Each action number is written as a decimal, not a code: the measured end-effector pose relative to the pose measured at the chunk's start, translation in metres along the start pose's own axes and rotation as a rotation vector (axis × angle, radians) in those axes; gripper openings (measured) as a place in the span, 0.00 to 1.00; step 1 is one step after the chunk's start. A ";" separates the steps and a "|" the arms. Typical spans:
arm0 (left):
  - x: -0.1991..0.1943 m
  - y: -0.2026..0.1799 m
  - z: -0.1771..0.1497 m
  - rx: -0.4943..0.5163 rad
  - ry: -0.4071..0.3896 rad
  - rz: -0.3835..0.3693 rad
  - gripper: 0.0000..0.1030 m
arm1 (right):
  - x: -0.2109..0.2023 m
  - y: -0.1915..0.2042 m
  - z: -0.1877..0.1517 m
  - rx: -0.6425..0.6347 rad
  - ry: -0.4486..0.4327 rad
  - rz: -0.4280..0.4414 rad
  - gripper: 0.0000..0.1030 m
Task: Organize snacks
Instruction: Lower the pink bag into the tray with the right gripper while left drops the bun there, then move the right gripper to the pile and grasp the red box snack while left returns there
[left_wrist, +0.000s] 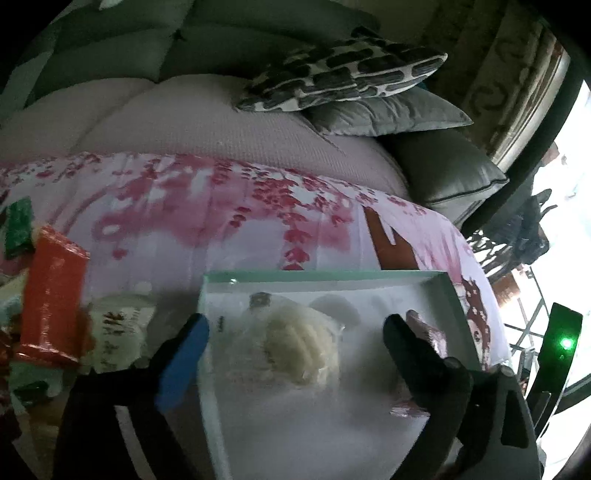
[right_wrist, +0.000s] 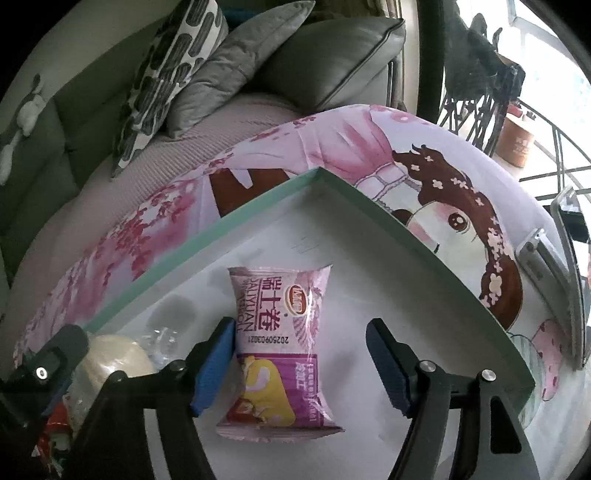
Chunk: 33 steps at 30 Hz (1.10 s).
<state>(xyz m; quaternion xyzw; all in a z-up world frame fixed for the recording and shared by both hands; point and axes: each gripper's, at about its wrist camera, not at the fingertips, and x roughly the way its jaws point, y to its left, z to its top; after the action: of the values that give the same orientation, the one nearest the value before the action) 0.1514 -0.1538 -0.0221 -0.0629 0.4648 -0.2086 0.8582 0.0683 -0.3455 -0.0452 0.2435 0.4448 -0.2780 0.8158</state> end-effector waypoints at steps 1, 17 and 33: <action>-0.002 0.001 0.000 0.003 -0.006 0.009 0.95 | 0.000 0.000 0.000 -0.003 0.002 -0.006 0.79; -0.056 0.061 -0.009 -0.066 -0.134 0.126 1.00 | -0.017 0.015 -0.010 -0.074 -0.029 0.032 1.00; -0.107 0.117 -0.029 -0.161 -0.081 0.301 1.00 | -0.034 0.060 -0.039 -0.226 0.067 0.127 1.00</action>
<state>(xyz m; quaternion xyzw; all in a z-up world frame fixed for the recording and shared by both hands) 0.1112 -0.0003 0.0093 -0.0693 0.4490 -0.0374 0.8900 0.0695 -0.2687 -0.0257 0.1870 0.4838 -0.1655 0.8388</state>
